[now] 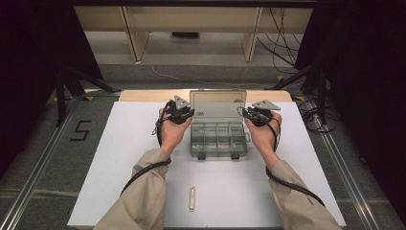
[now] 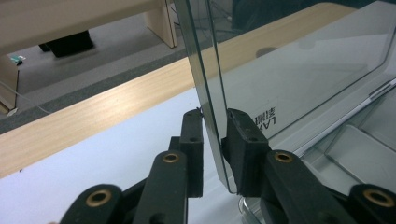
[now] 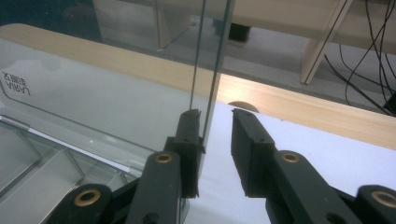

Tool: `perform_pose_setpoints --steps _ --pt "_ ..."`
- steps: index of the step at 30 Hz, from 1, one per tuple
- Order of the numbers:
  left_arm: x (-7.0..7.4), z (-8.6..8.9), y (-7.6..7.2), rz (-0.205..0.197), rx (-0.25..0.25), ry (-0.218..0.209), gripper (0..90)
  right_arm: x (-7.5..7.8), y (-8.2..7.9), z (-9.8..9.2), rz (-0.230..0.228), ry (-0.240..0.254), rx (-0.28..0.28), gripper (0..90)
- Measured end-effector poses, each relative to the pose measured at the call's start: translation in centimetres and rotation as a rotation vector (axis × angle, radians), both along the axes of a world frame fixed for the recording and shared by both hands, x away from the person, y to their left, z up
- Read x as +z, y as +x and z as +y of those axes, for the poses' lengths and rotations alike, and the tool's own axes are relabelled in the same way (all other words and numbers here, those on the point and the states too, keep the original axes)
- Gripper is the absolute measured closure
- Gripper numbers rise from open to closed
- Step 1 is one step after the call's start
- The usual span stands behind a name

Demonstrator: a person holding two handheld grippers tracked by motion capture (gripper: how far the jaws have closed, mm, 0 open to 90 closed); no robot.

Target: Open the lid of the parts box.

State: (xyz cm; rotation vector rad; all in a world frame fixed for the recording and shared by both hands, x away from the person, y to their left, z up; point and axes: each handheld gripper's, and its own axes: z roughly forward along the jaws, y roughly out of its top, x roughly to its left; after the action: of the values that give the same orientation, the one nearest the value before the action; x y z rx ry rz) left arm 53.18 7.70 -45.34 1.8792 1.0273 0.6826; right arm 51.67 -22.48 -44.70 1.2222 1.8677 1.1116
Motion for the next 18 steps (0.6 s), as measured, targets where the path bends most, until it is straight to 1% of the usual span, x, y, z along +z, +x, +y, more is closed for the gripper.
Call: perform_pose_setpoints --steps 1,2,3,4,5,6,8,9,10,11,12,13,14,15,16,17,18 --pt "-0.1 0.0 0.1 0.002 0.003 -0.006 74.7 0.0 0.0 0.0 0.006 0.009 -0.007 71.3" --pt "-0.1 0.2 0.1 0.006 0.004 0.007 74.1 0.0 0.0 0.0 0.004 0.01 -0.006 70.8" --pt "-0.2 0.1 0.1 0.005 0.006 -0.008 73.3 -0.1 0.0 0.0 -0.002 0.014 -0.008 70.1" --pt "-0.2 0.1 0.1 0.005 0.006 -0.008 72.4 -0.1 0.0 -0.1 0.004 0.008 -0.002 69.1" --pt "-0.1 0.1 0.0 0.01 0.012 -0.009 71.2 -0.1 0.0 -0.1 -0.011 0.006 -0.009 67.9" --pt "0.0 0.2 0.0 0.011 0.015 -0.007 69.3 0.0 -0.1 0.0 0.012 0.033 -0.006 66.5" --pt "0.1 0.2 -0.1 0.012 0.017 -0.012 64.0 0.2 -0.1 -0.2 -0.005 0.02 0.002 61.9" --pt "0.3 0.4 -0.2 0.018 0.009 -0.011 64.0 0.2 -0.1 -0.2 -0.005 0.02 0.002 61.9" --pt "0.4 0.5 -0.3 0.027 0.001 -0.035 60.7 0.3 -0.1 -0.2 0.002 0.023 0.012 58.6" --pt "0.6 0.8 -0.5 0.062 -0.021 -0.054 49.8 0.5 -0.4 -0.2 0.015 0.029 0.031 52.9" --pt "0.8 1.0 -0.6 0.072 -0.029 -0.055 43.2 0.7 -0.6 -0.2 0.016 0.028 0.04 49.4" --pt "0.9 1.2 -0.8 0.072 -0.036 -0.054 38.0 0.8 -0.8 -0.3 0.011 0.018 0.052 45.7" --pt "0.9 1.2 -0.8 0.072 -0.036 -0.054 33.8 1.0 -1.0 -0.5 0.028 0.011 0.067 42.4" --pt "1.0 1.4 -1.1 0.084 -0.045 -0.05 30.4 1.1 -1.2 -0.5 0.031 0.017 0.075 39.9" --pt "1.3 1.8 -1.7 0.082 -0.054 -0.055 28.0 1.2 -1.5 -0.7 0.022 0.01 0.081 38.1" --pt "1.3 1.8 -1.7 0.082 -0.054 -0.055 25.2 1.2 -1.5 -0.7 0.022 0.01 0.081 38.1" --pt "1.6 2.1 -2.5 0.084 -0.061 -0.049 22.5 1.5 -2.2 -0.8 0.029 0.005 0.1 35.3"
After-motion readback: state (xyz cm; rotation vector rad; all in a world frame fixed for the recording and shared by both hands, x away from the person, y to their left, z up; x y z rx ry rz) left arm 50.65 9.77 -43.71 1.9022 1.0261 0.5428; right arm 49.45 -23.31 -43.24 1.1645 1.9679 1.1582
